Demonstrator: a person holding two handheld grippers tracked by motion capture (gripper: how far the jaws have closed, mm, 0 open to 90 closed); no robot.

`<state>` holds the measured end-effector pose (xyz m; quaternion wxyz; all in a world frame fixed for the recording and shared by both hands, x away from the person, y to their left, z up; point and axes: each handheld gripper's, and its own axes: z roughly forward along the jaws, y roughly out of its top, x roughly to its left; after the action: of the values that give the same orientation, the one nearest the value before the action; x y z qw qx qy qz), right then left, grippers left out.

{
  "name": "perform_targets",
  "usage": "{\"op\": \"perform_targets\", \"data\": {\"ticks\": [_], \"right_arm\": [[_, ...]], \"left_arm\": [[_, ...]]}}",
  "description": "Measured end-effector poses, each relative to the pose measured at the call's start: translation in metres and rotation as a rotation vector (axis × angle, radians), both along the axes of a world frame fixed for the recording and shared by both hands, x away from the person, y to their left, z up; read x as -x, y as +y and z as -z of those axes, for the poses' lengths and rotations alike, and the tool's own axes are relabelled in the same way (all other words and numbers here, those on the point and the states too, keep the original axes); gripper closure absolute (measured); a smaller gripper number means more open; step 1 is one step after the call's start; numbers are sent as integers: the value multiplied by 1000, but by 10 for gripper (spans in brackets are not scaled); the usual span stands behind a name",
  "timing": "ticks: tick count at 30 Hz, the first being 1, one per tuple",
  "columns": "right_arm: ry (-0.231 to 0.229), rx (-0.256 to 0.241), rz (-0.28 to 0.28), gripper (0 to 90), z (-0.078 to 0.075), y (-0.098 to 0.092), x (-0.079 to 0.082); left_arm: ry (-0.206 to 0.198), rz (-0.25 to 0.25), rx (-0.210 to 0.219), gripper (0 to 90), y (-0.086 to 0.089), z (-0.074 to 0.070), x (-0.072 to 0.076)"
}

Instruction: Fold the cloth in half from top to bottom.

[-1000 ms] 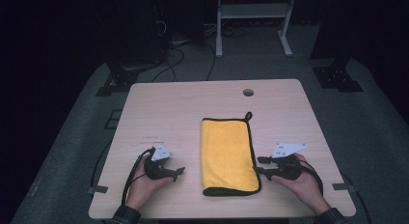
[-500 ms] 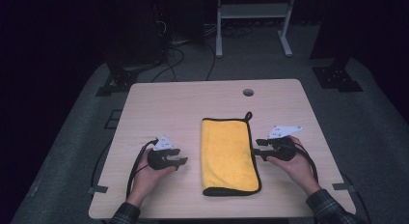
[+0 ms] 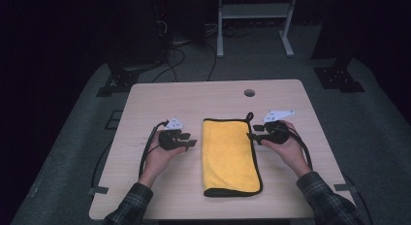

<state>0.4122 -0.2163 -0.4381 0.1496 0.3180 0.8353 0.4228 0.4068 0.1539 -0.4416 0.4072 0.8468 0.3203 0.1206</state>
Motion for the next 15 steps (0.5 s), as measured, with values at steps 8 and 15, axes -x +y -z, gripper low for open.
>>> {"op": "perform_targets", "data": {"ticks": [8, 15], "right_arm": [[7, 1, 21, 494, 3, 5, -34], [33, -2, 44, 468, 10, 12, -59]], "left_arm": [[-3, -8, -3, 536, -15, 0, -35], [-2, -18, -14, 515, -29, -3, -60]]}}
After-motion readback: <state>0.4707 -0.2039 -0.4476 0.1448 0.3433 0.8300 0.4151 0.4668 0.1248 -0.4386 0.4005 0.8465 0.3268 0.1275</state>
